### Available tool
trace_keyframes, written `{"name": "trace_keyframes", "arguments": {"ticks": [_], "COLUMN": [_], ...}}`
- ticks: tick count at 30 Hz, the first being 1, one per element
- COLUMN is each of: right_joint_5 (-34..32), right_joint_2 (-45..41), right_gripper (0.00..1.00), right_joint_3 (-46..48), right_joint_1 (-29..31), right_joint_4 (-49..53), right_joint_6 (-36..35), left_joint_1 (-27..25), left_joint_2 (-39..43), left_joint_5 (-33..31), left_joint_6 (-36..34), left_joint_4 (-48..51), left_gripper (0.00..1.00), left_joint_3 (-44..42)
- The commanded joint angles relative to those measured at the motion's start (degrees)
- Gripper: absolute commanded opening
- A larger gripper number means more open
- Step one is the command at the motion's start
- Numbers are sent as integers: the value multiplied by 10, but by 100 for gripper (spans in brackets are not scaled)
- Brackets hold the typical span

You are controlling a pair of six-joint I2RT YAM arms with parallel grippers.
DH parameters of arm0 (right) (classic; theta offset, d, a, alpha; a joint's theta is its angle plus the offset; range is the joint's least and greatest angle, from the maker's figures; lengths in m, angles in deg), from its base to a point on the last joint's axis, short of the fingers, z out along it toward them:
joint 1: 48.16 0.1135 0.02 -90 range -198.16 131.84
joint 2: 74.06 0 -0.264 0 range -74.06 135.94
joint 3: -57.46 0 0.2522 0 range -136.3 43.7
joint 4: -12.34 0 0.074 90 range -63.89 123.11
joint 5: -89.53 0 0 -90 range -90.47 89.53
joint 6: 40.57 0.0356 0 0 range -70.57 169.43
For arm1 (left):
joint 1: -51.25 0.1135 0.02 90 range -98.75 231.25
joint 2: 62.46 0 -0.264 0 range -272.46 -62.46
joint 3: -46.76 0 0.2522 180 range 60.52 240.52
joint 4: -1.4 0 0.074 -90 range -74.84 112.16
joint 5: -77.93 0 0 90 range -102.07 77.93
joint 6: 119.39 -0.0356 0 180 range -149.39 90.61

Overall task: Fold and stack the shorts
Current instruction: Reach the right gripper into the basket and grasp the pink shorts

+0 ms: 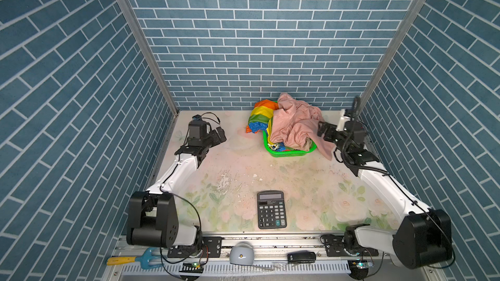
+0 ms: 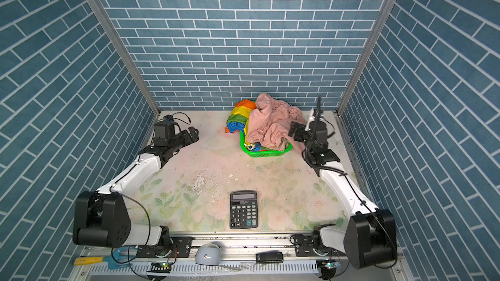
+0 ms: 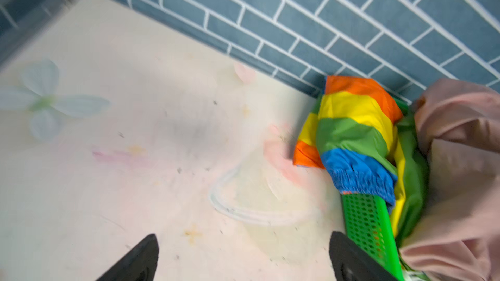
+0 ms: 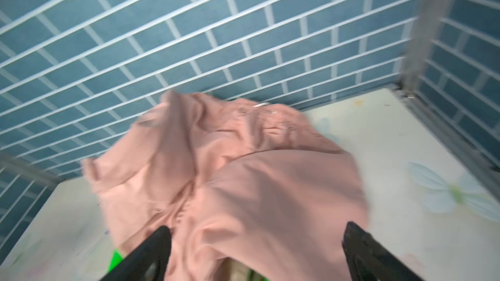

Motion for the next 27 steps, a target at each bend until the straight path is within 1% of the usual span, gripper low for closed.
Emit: {"name": "trace_keyframes", "arguments": {"ticks": [1,5,8,10,12,15,17,19,23,25,26,27], "right_joint_5": [-57,-114,-134,-140,-144,-170,-197,-211,-191,-178,-176,-177], "right_joint_2": [79,215,313,373,423,500,554,596,659,677,682,683], "right_gripper": [99,99,99,99,94,88,85,83,77,72,68,62], "right_joint_3": [-82,-226,-338,-391,-442,-538,-609,-656,-727,-749,-752,-752], "right_joint_1": [86,186,227,242,251,257,257,257,255,254,254,254], "right_joint_4": [123,195,258,277,296,351,402,428,466,479,482,483], "right_joint_6": [1,-9,2,15,21,19,14,2,-5,-6,-7,-9], "left_joint_1": [-31,-60,-60,-59,-59,-59,-59,-59,-59,-59,-59,-60], "left_joint_2": [9,47,57,55,51,55,63,72,78,75,75,75], "left_joint_5": [86,60,49,46,56,70,70,71,69,74,76,78], "left_joint_6": [52,53,57,53,52,55,54,53,53,56,57,59], "left_joint_4": [72,85,93,102,108,104,109,110,107,104,102,101], "left_gripper": [99,100,100,99,100,100,100,100,100,99,100,99], "left_joint_3": [15,1,-12,-16,-17,-24,-26,-32,-48,-54,-55,-57]}}
